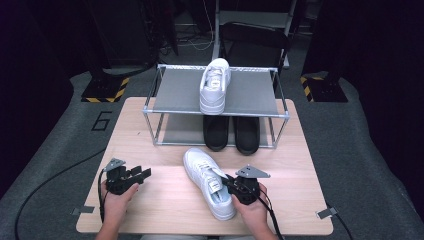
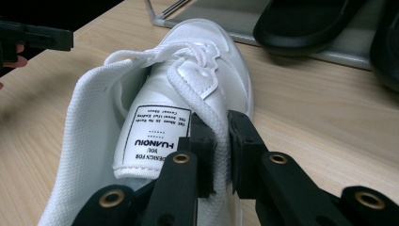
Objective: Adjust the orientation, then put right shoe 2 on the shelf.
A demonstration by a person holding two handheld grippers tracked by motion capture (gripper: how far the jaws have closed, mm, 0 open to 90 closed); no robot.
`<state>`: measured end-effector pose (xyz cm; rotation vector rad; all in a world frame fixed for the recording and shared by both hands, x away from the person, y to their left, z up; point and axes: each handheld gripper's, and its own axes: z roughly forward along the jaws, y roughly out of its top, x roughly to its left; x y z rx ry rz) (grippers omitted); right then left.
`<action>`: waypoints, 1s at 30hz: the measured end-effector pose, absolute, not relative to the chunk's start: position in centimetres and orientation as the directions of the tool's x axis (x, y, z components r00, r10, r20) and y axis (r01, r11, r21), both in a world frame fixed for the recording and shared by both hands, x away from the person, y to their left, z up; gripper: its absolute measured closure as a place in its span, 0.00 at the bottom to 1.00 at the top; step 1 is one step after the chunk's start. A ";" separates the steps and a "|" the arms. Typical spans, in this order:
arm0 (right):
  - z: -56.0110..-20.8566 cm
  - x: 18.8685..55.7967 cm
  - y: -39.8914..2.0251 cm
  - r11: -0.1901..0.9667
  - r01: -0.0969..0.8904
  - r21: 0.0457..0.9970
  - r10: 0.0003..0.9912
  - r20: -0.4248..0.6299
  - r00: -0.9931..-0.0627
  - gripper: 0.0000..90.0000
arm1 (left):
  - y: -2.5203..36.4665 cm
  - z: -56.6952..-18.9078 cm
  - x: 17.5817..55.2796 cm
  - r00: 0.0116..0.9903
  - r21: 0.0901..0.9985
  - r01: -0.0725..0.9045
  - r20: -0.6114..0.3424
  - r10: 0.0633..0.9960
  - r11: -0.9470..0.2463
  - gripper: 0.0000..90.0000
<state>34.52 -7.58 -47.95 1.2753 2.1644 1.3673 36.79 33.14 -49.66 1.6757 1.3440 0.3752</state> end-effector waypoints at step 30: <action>-44.2 33.1 -11.1 0.087 0.552 0.830 0.778 0.289 -0.558 0.91 | 33.6 -49.7 36.3 0.345 0.798 0.602 -0.307 0.887 0.042 0.54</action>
